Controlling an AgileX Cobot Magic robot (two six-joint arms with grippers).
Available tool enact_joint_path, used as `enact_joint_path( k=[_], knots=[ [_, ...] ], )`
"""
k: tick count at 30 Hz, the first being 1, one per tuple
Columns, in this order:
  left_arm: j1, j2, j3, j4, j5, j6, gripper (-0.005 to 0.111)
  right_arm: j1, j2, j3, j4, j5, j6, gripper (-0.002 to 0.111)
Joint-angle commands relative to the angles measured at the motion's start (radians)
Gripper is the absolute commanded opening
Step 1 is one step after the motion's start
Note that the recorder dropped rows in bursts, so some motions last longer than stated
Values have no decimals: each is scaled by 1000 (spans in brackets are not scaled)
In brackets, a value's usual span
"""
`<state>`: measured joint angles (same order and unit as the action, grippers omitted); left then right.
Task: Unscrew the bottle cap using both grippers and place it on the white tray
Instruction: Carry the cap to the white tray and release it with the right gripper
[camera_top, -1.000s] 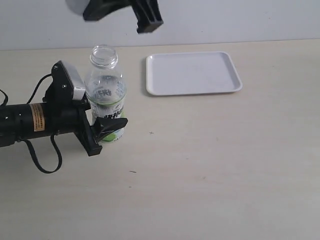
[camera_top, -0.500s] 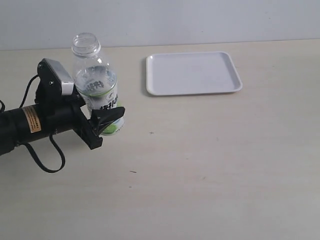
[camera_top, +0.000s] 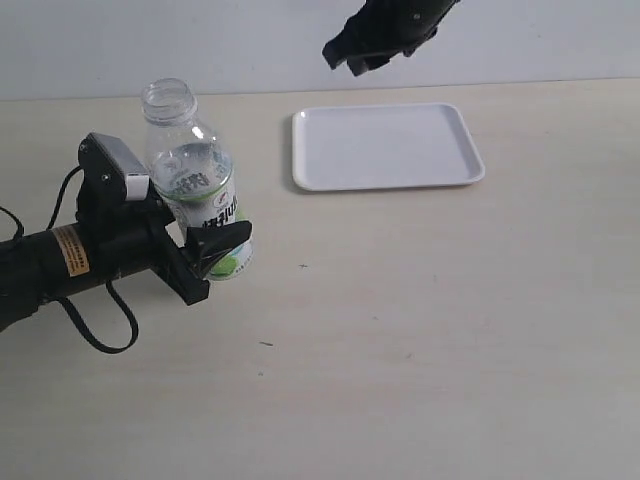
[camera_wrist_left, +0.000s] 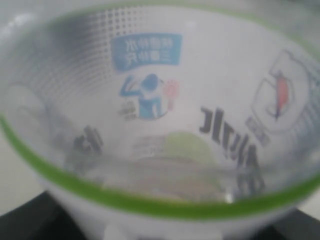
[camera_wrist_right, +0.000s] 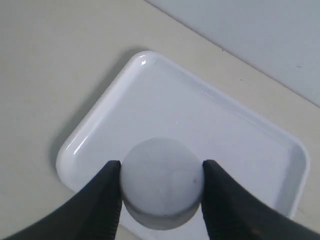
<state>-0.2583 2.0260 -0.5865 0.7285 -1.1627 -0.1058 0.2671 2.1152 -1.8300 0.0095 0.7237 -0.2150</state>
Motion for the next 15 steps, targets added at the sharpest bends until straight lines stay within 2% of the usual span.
enact_joint_path(
  k=[1, 7, 15],
  knots=[
    [-3, -1, 3, -34, -58, 2, 0, -5, 87, -1, 18, -139, 11, 0],
    [-3, -1, 1, -34, -58, 2, 0, -5, 191, -1, 18, -250, 36, 0],
    [-3, -1, 1, -36, -58, 2, 0, -5, 274, -1, 18, -292, 87, 0]
  ],
)
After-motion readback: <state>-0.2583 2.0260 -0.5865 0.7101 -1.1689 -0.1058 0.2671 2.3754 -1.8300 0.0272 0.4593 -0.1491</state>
